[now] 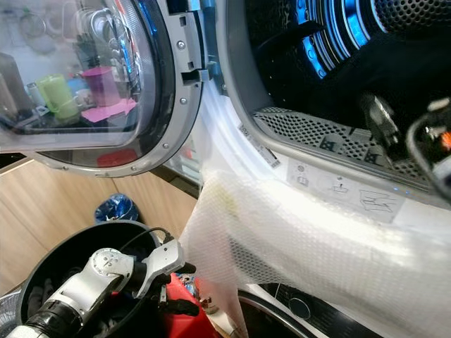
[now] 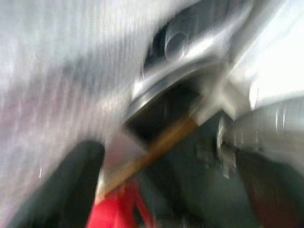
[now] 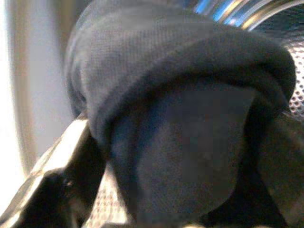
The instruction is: Clothes washing
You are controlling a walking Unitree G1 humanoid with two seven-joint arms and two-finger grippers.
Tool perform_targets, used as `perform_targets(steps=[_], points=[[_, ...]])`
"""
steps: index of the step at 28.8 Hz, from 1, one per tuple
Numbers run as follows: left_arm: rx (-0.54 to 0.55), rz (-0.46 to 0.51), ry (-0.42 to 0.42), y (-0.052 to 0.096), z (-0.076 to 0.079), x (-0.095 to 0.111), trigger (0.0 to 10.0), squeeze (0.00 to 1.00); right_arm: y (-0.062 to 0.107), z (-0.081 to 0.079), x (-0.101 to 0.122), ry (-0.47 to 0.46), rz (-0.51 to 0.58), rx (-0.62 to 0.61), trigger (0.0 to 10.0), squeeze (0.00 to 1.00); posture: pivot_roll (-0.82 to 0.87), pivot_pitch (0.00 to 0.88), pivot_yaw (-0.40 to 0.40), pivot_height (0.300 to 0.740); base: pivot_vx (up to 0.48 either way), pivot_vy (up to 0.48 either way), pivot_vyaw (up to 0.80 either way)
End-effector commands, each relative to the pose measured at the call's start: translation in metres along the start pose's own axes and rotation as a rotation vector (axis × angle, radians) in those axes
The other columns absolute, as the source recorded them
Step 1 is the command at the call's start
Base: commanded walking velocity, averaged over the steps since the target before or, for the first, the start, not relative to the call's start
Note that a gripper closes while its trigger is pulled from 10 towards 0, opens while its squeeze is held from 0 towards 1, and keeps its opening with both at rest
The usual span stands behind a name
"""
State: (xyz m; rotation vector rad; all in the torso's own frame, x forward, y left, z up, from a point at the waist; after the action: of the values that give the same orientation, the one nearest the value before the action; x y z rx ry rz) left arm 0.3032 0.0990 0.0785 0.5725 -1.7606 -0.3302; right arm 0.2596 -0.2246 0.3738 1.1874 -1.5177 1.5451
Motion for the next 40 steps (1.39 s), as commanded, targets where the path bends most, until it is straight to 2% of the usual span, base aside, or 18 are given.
perform_targets(steps=[1, 3, 4, 5, 8, 9, 10, 11, 12, 14, 16, 19, 25, 26, 31, 34, 37, 40], points=[[0.018, 0.0, -0.007, 0.002, -0.004, 0.001, 10.0, 0.0, -0.023, 0.007, 0.001, -0.04, 0.019, -0.053, 10.0, 0.0, -0.03, 0.0, 0.133, 0.74, 0.0, 0.0, 0.0], [0.032, 0.001, -0.016, 0.001, -0.006, 0.003, 10.0, 0.0, -0.048, 0.02, 0.013, -0.091, 0.058, -0.11, 10.0, 0.0, -0.03, 0.0, 0.137, 0.74, 0.0, 0.0, 0.0], [0.043, 0.004, -0.023, 0.001, -0.009, 0.005, 10.0, 0.0, -0.074, 0.043, 0.029, -0.131, 0.103, -0.249, 10.0, 0.0, -0.02, 0.0, 0.137, 0.74, 0.0, 0.0, 0.0], [0.044, 0.004, -0.024, 0.001, -0.009, 0.005, 10.0, 0.0, -0.079, 0.047, 0.032, -0.137, 0.111, -0.284, 10.0, 0.0, -0.02, 0.0, 0.137, 0.74, 0.0, 0.0, 0.0], [0.071, 0.006, -0.031, 0.001, -0.012, 0.006, 10.0, 0.0, -0.091, 0.083, 0.048, -0.093, 0.134, -0.598, 10.0, 0.0, -0.02, 0.0, 0.138, 0.74, 0.0, 0.0, 0.0], [0.075, 0.006, -0.033, 0.001, -0.012, 0.006, 10.0, 0.0, -0.094, 0.085, 0.054, -0.018, 0.144, -0.644, 10.0, 0.0, -0.01, 0.0, 0.126, 0.74, 0.0, 0.0, 0.0], [0.075, 0.006, -0.033, 0.001, -0.012, 0.006, 10.0, 0.0, -0.094, 0.085, 0.054, -0.018, 0.144, -0.644, 10.0, 0.0, -0.01, 0.0, 0.126, 0.74, 0.0, 0.0, 0.0], [0.069, 0.004, -0.03, 0.001, -0.01, 0.006, 10.0, 0.0, -0.1, 0.073, 0.045, 0.062, 0.084, -0.596, 10.0, 0.0, -0.01, 0.0, 0.122, 0.74, 0.0, 0.0, 0.0], [0.069, 0.004, -0.03, 0.001, -0.01, 0.006, 10.0, 0.0, -0.1, 0.073, 0.045, 0.062, 0.084, -0.596, 10.0, 0.0, -0.01, 0.0, 0.122, 0.74, 0.0, 0.0, 0.0], [0.047, 0.002, -0.024, 0.0, -0.006, 0.005, 10.0, 0.0, -0.106, 0.057, 0.019, 0.079, -0.021, -0.509, 10.0, 0.0, -0.01, 0.0, 0.123, 0.74, 0.0, 0.0, 0.0], [0.027, 0.003, -0.021, -0.001, -0.003, 0.004, 10.0, 0.0, -0.1, 0.052, -0.006, 0.075, -0.118, -0.471, 10.0, 0.0, -0.02, 0.0, 0.127, 0.74, 0.0, 0.0, 0.0], [0.028, 0.001, -0.022, 0.0, -0.003, 0.003, 10.0, 0.0, -0.096, 0.051, -0.009, 0.083, -0.137, -0.45, 10.0, 0.0, -0.03, 0.0, 0.129, 0.74, 0.0, 0.0, 0.0], [0.02, 0.001, -0.02, 0.001, -0.005, 0.004, 10.0, 0.0, -0.059, 0.039, 0.019, 0.018, -0.028, -0.369, 10.0, 0.0, -0.04, 0.0, 0.129, 0.74, 0.0, 0.0, 0.0], [0.02, 0.004, -0.021, 0.001, -0.005, 0.005, 10.0, 0.0, -0.048, 0.029, 0.021, -0.011, -0.012, -0.28, 10.0, 0.0, -0.04, 0.0, 0.128, 0.74, 0.0, 0.0, 0.0], [0.012, 0.016, -0.023, 0.004, -0.006, 0.007, 10.0, 0.0, -0.029, 0.014, 0.029, -0.029, 0.057, -0.165, 10.0, 0.0, -0.04, 0.0, 0.132, 0.74, 0.0, 0.0, 0.0], [0.002, 0.012, -0.026, 0.006, -0.007, 0.007, 10.0, 0.0, -0.019, 0.019, 0.027, -0.081, 0.076, -0.228, 10.0, 0.0, -0.04, 0.0, 0.137, 0.74, 0.0, 0.0, 0.0], [-0.006, 0.014, -0.024, 0.006, -0.007, 0.007, 10.0, 0.0, -0.013, 0.007, 0.023, -0.099, 0.065, -0.101, 10.0, 0.0, -0.04, 0.0, 0.137, 0.74, 0.0, 0.0, 0.0], [-0.017, 0.014, -0.02, 0.009, -0.006, 0.007, 10.0, 0.0, 0.005, -0.013, 0.019, -0.071, 0.075, 0.085, 10.0, 0.0, -0.03, 0.0, 0.129, 0.74, 0.0, 0.0, 0.0]])
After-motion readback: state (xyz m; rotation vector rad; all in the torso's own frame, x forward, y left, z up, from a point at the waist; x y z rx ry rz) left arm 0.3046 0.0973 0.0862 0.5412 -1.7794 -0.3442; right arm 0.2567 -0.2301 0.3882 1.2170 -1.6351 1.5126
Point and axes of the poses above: a point about 5 cm out from each wrist's last joint towards the gripper, its own y axis pointing back from the gripper into the wrist, its own x axis along the axis of the wrist's last joint, z = x × y, the point moved 1 cm from there along -y, pointing out of the wrist towards the gripper, and after that the axes turned 15 degrees about -y, right-handed, at the moved point
